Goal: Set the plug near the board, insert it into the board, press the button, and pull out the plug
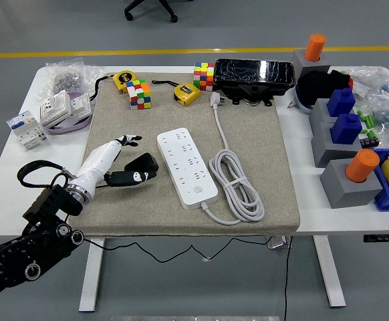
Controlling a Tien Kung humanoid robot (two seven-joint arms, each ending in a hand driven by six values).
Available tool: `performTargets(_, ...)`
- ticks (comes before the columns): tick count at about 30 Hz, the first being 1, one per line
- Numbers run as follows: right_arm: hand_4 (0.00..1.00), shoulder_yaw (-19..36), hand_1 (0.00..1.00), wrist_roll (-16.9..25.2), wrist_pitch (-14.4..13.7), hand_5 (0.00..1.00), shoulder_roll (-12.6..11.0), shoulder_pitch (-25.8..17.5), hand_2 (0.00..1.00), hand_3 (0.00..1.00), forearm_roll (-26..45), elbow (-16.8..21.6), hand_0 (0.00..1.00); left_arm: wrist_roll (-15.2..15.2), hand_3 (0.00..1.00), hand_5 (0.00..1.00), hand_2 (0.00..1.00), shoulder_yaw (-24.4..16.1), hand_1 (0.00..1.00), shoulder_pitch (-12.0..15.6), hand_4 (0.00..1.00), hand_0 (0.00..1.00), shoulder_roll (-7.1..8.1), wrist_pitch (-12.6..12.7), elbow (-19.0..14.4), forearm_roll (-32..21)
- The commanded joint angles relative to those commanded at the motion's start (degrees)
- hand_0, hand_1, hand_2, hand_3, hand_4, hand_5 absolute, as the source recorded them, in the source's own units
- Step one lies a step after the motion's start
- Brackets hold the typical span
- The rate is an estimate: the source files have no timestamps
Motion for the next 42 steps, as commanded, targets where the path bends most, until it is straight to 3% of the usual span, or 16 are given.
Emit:
performTargets(1, 0.895, 0.07, 0.633, 0.01, -0.01, 0.418, 0.02, -0.02, 0.631, 0.554, -0.02, 0.01, 0.534, 0.11, 0.76, 0.295, 0.677, 0.02, 0.681, 0.02, 0.998, 0.722, -0.06, -0.07, 0.06, -0.06)
performTargets(7, 0.895, 0.44, 0.633, 0.14, -0.07, 0.418, 0.25, -0.25, 0.631, 0.554, -0.15, 0.03, 0.534, 0.52, 0.76, 0.295, 0.677, 0.48, 0.681, 0.22, 0.998, 0.722, -0.62, 0.05, 0.45, 0.18)
performTargets(8, 0.895, 0.53, 0.632, 0.24, -0.15, 0.418, 0.27, -0.29, 0.631, 0.554, -0.19, 0.04, 0.532, 0.47, 0.659, 0.241, 0.563, 0.51, 0.604, 0.23, 0.998, 0.627, -0.72, 0.27, 0.49, 0.22)
performTargets(13, 0.895, 0.84, 0.632, 0.33, -0.22, 0.418, 0.34, -0.36, 0.631, 0.554, -0.26, 0.02, 0.532, 0.52, 0.659, 0.241, 0.563, 0.78, 0.604, -0.33, 0.998, 0.627, -1.38, 0.79, 0.96, 0.44)
performTargets(14, 0.894, 0.87, 0.633, 0.33, -0.21, 0.419, 0.34, -0.37, 0.63, 0.554, -0.23, 0.03, 0.533, 0.53, 0.561, 0.041, 0.518, 0.78, 0.485, -0.42, 0.798, 0.529, -1.46, 0.82, 1.05, 0.55)
performTargets(19, 0.894, 1.11, 0.633, 0.46, -0.31, 0.419, 0.29, -0.32, 0.63, 0.554, -0.35, 0.13, 0.533, -0.39, 0.561, 0.041, 0.518, 0.4, 0.485, -0.88, 0.798, 0.529, -1.94, 1.79, 1.26, 0.17)
performTargets(20, 0.894, 1.12, 0.633, 0.49, -0.33, 0.418, 0.29, -0.32, 0.63, 0.554, -0.35, 0.13, 0.53, -0.54, 0.546, 0.002, 0.484, 0.35, 0.41, -0.9, 0.668, 0.392, -1.96, 1.93, 1.18, 0.07)
performTargets(30, 0.894, 1.19, 0.629, 0.67, -0.4, 0.419, 0.28, -0.34, 0.63, 0.554, -0.37, 0.2, 0.532, -0.56, 0.537, 0.002, 0.464, -0.06, 0.386, -1.02, 0.634, 0.371, -2.01, 1.67, -0.04, -0.02)
performTargets(38, 0.894, 1.04, 0.629, 0.75, -0.43, 0.419, 0.24, -0.3, 0.628, 0.553, -0.33, 0.21, 0.527, -3.34, 0.534, 0.002, 0.45, -0.34, 0.377, -1.82, 0.612, 0.371, -2.21, 2.06, -3.72, -1.39)
performTargets(42, 0.894, 0.66, 0.629, 0.73, -0.38, 0.419, 0.24, -0.15, 0.628, 0.553, -0.21, 0.19, 0.527, -3.45, 0.534, 0.002, 0.45, 0.45, 0.377, -2.69, 0.612, 0.371, -2.71, 1.7, -3.84, -1.63)
